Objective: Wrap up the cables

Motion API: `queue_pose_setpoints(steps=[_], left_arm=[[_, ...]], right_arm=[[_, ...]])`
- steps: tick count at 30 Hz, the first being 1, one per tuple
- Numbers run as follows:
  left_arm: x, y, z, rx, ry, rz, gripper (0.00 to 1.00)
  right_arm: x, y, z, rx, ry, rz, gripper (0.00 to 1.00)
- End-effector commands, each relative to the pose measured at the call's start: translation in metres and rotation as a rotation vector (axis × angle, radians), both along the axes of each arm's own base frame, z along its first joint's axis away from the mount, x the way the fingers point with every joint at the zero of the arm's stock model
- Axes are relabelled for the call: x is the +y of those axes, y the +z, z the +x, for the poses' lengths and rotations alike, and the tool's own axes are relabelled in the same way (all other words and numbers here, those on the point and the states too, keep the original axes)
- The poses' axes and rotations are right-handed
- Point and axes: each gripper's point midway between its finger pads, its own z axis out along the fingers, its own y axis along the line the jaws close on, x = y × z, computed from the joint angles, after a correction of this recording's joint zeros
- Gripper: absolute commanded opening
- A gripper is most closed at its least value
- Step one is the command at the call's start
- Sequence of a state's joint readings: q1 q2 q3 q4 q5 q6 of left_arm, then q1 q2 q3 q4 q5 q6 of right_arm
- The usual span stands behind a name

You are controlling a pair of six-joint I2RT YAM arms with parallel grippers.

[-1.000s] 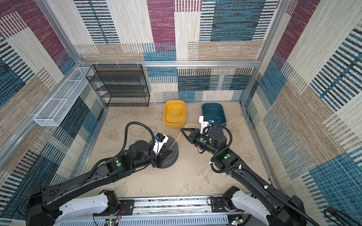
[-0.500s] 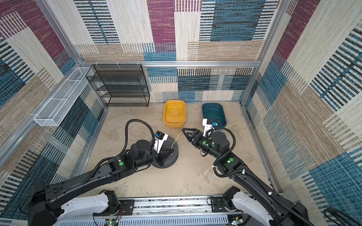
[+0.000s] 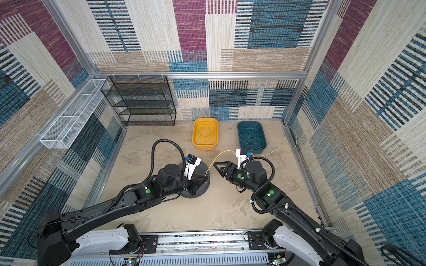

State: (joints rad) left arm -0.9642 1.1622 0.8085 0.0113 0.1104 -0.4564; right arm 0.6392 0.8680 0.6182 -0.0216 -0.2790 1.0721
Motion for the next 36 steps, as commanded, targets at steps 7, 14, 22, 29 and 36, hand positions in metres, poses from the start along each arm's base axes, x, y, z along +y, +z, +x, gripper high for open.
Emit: queue_pose_setpoints(steps=[7,14,22,29,36], left_arm=[[-0.001,0.006,-0.005,-0.001,-0.022,-0.032,0.0],[0.007,0.003,-0.006,-0.003,0.0,-0.032,0.0],[0.019,0.007,-0.009,-0.006,0.03,-0.043,0.25],[0.048,0.01,-0.017,-0.015,0.097,-0.091,0.36],[0.091,0.002,-0.021,-0.03,0.219,-0.066,0.37]], right_arm=[[0.036,0.013,0.013,-0.057,0.075,0.004,0.22],[0.04,0.011,0.016,-0.062,0.079,-0.016,0.0],[0.04,0.014,0.02,-0.075,0.068,-0.033,0.0],[0.043,0.016,0.025,-0.083,0.066,-0.039,0.0],[0.041,0.016,0.026,-0.086,0.056,-0.041,0.0]])
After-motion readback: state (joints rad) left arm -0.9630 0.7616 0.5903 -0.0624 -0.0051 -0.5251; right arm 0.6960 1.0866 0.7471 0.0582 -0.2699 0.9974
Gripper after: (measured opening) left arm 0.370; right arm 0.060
